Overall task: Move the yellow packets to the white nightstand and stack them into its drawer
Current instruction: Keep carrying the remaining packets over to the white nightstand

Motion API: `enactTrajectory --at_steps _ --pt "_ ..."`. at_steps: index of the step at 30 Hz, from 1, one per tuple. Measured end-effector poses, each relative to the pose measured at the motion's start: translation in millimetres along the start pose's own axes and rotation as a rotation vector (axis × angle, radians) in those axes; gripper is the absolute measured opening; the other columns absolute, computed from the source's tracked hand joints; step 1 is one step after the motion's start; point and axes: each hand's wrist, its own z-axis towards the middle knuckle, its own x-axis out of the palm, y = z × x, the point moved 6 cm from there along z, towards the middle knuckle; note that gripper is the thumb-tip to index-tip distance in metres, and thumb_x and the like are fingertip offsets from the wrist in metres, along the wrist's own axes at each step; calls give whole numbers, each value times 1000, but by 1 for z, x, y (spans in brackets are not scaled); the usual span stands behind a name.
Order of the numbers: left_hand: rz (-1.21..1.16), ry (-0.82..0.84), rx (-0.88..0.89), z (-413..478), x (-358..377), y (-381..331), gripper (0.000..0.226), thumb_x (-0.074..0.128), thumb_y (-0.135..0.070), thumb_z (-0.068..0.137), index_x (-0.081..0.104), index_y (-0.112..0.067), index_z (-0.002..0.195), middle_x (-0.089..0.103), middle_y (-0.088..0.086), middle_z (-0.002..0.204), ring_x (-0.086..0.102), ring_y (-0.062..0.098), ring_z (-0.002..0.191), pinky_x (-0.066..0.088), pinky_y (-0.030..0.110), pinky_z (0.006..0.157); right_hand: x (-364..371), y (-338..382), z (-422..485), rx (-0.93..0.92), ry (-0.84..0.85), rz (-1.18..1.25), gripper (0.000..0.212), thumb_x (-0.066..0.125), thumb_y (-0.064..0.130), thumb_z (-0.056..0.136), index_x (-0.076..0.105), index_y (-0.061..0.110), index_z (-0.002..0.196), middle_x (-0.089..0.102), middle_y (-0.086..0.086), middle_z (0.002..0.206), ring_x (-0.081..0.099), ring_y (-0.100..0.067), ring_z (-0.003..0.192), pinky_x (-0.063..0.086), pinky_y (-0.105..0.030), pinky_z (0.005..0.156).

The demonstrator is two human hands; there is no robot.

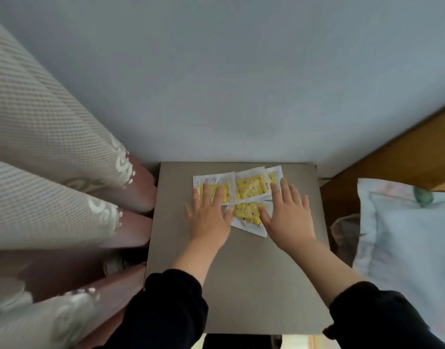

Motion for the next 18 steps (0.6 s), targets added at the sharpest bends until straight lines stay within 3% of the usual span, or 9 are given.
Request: enactTrajectory --at_steps 3,6,12,14,18 --pt "30 -19 30 27 7 4 64 36 -44 100 5 -28 153 -7 0 162 -12 28 147 4 55 118 21 -3 23 14 54 69 69 32 52 97 13 16 152 7 -7 160 10 -25 147 14 -44 117" --pt "71 -20 55 51 7 7 68 43 -40 99 5 -25 154 -4 1 162 -10 29 148 2 52 117 30 -4 48 65 45 252 65 45 46 95 27 11 147 30 -7 152 29 -25 138 28 -38 111" --pt "128 38 80 83 12 21 74 54 -36 94 10 -25 153 4 1 162 -5 29 148 2 53 117 44 -17 98 359 80 538 69 69 46 81 44 9 133 55 -10 125 53 -29 115 47 -40 92" --pt "129 30 81 89 11 27 74 60 -35 91 17 -25 151 17 1 158 6 28 147 9 52 118 48 -17 105 398 95 519 65 74 45 76 48 10 125 59 -9 116 56 -29 107 50 -40 87" --pt "156 -8 94 97 7 28 78 72 -37 81 29 -24 146 41 3 138 32 26 132 23 44 114 54 -16 115 471 121 650 36 74 26 77 54 12 104 64 -5 94 61 -26 91 53 -35 71"
